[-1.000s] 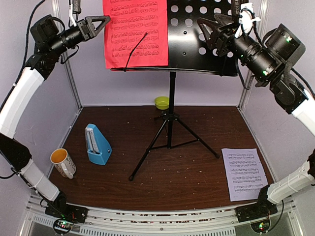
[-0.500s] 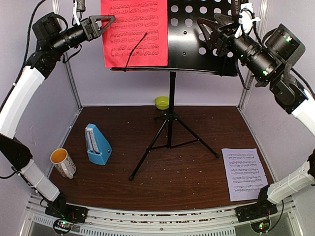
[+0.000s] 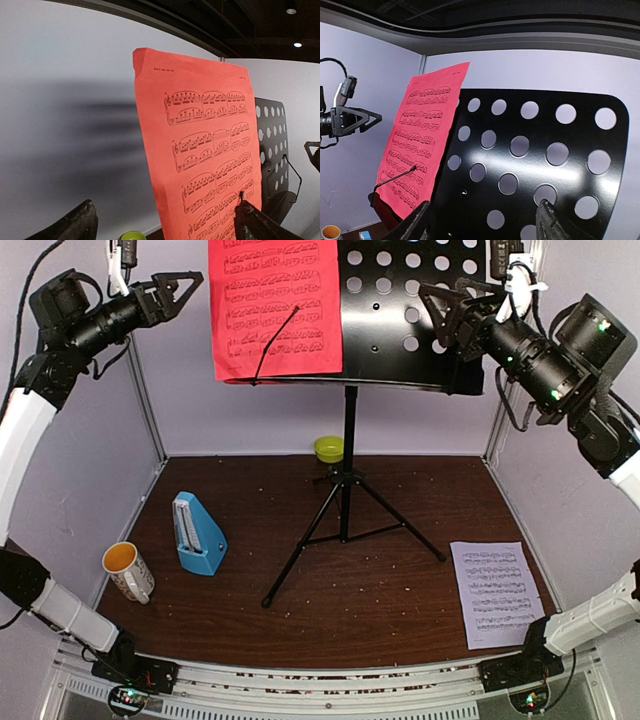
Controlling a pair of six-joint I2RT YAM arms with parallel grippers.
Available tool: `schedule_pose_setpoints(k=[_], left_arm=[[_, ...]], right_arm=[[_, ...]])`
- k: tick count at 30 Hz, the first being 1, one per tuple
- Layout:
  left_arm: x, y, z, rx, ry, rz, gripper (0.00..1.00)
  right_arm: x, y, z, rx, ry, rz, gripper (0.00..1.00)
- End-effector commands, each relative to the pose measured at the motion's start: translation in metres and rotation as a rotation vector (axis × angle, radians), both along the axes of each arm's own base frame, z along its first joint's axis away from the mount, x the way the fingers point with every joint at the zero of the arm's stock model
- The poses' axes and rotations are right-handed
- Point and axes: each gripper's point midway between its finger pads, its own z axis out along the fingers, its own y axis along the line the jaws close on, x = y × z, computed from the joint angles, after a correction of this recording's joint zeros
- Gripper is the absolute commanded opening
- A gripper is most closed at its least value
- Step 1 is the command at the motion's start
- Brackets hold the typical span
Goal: Set up the instrument practice props
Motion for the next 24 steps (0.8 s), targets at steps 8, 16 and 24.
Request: schedule_pose_setpoints(k=[8,16,24], left_arm=[[-0.031,0.035,-0.062,0.011,0.122,0.115,0.98],[-0.049,0.039,-0.168,0.082,0.309,0.113,0.98],[-0.082,0.012,-0.263,0.278,0.410,0.046,0.98]], right_arm=[[0.002,-0.116,-0.084,0.252,0.474,-0.283,0.81],[-0.008,-0.191,-0.212,0.371,0.825,-0.535,0.83],[0.004,-0.167,-0.385,0.380,1.315,-0.567,0.90]])
